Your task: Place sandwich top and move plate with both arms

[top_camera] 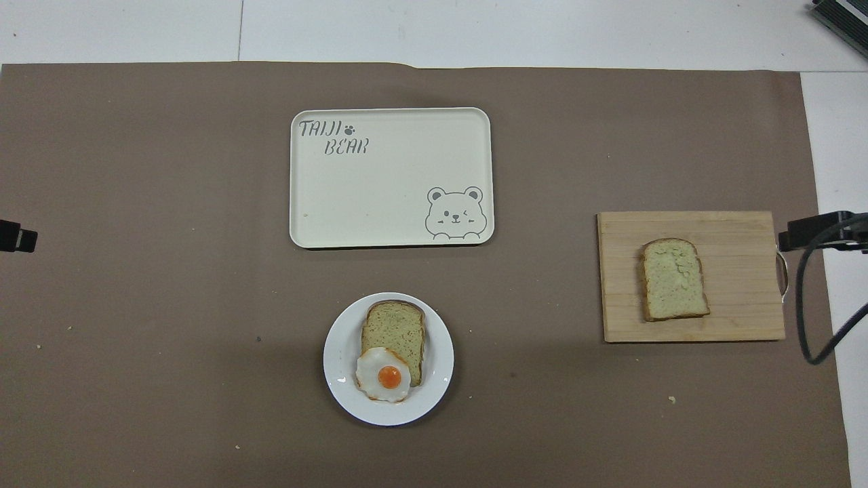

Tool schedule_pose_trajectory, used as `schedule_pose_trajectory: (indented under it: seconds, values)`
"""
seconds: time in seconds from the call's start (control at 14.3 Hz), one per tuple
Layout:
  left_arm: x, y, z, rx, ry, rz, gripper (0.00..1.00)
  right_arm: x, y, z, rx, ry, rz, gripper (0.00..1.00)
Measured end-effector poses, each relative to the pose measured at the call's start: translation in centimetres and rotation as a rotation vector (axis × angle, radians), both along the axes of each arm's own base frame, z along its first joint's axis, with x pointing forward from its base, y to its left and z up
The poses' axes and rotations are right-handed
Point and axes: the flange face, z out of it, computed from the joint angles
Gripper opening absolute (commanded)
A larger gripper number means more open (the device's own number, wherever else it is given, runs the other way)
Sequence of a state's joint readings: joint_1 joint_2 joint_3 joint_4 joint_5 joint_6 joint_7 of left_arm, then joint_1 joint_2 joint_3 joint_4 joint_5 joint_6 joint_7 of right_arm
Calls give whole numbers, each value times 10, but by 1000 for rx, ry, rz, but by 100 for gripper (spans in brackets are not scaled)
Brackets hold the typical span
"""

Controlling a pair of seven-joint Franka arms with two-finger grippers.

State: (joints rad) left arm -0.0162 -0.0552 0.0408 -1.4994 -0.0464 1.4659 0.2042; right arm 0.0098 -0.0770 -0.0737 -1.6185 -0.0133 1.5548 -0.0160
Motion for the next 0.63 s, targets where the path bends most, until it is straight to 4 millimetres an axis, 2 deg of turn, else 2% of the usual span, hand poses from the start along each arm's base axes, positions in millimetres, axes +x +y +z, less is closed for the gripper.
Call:
schedule_pose_trajectory:
  seconds: [0.63]
  values:
    - [0,-2,0,0,0,-3,100,4,0,-1,-1,2,0,100]
